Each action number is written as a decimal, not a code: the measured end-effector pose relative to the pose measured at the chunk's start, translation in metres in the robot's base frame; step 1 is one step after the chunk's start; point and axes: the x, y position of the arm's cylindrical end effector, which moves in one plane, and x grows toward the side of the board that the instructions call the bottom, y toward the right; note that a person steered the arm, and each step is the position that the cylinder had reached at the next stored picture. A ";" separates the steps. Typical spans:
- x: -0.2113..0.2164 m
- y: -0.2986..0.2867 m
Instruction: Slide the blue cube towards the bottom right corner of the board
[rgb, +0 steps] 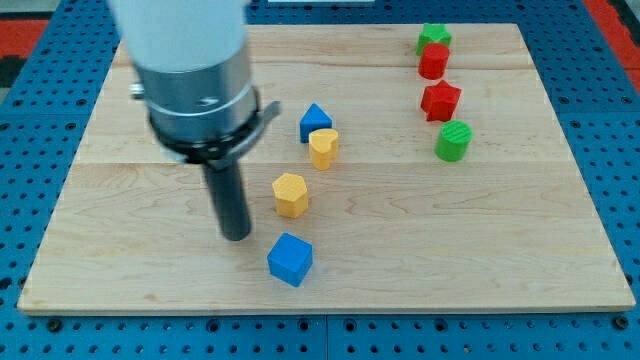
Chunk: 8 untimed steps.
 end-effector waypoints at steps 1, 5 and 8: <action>0.012 0.030; 0.032 -0.031; 0.048 0.079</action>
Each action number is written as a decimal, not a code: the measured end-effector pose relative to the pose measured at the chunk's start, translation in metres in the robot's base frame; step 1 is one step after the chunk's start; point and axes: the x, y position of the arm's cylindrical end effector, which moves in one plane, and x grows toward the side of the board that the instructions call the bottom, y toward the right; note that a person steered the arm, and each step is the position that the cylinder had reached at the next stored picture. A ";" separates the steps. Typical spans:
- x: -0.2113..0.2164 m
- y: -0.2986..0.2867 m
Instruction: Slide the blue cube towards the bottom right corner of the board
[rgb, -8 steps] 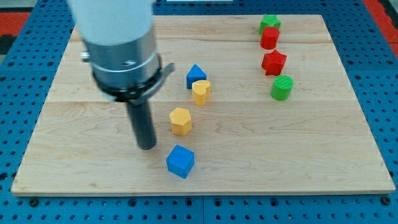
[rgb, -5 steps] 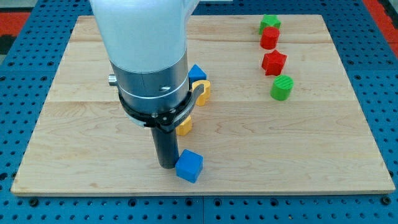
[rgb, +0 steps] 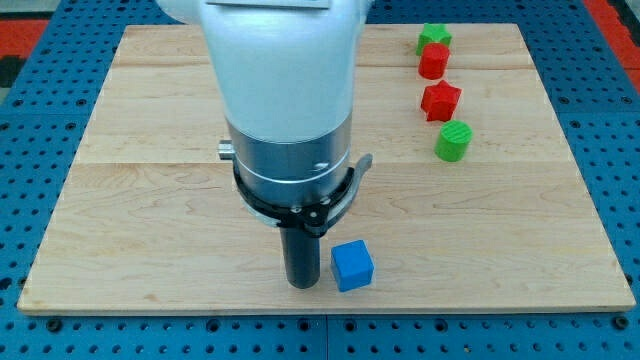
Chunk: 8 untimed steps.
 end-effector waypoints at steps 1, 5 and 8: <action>-0.011 0.007; 0.008 0.082; 0.009 0.139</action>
